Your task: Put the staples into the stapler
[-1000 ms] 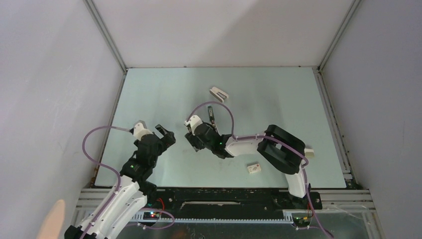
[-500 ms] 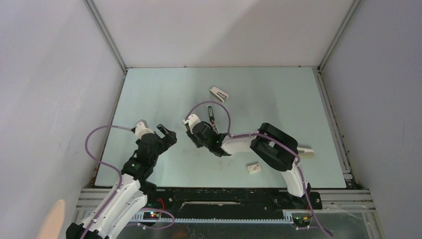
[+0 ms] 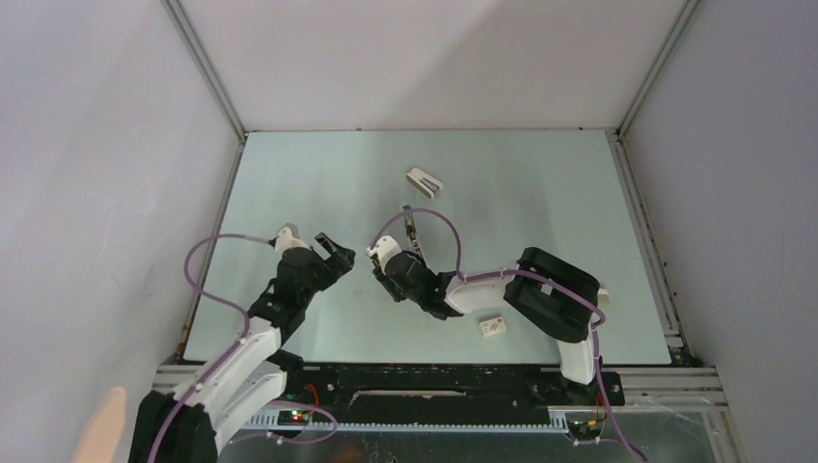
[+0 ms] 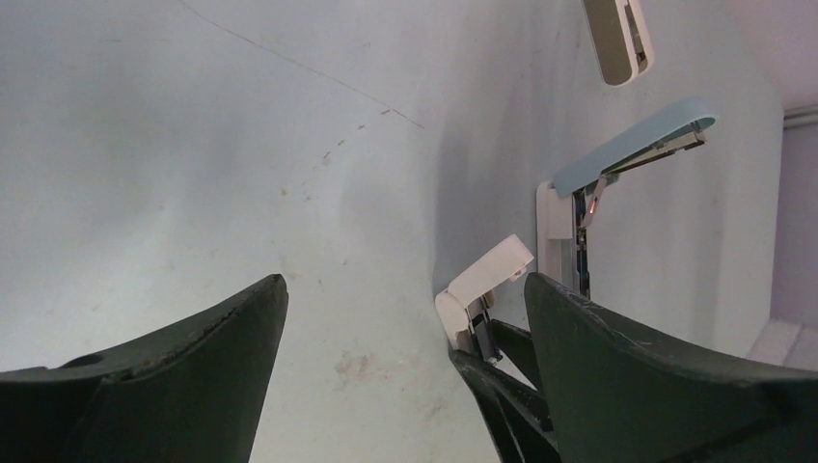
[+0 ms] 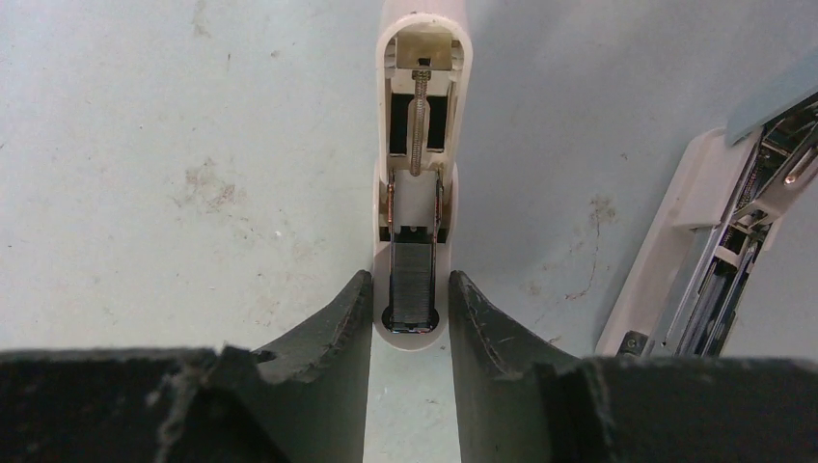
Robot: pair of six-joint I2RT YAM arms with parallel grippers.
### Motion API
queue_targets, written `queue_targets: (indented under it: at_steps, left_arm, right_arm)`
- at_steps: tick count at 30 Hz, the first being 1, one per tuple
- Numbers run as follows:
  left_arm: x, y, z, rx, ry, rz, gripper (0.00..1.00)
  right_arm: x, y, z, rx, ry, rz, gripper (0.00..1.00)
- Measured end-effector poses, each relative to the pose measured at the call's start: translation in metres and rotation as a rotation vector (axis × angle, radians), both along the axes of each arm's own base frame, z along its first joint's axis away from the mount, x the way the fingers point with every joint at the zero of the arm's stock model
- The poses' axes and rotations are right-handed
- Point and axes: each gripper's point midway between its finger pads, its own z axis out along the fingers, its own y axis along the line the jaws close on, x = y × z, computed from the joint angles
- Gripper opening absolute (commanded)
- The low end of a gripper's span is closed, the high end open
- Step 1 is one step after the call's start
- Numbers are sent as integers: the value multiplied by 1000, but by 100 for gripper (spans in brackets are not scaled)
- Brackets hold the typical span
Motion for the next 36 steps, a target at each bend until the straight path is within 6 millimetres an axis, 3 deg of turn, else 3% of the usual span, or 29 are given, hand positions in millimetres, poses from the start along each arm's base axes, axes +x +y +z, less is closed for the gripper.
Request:
queue_targets:
  at_steps: [10, 16, 23, 36]
  left_arm:
    - [24, -39, -32, -131, 119, -98, 66]
    - [43, -57, -26, -202, 97, -146, 58]
    - [46, -75, -25, -269, 94, -213, 46]
    - [35, -88, -11, -336, 49, -282, 42]
  right_arm:
    - [0, 0, 0, 12, -6, -6, 13]
    - [0, 0, 0, 17, -4, -11, 13]
    - [0, 0, 0, 18, -4, -11, 12]
    - [1, 0, 0, 24, 2, -18, 13]
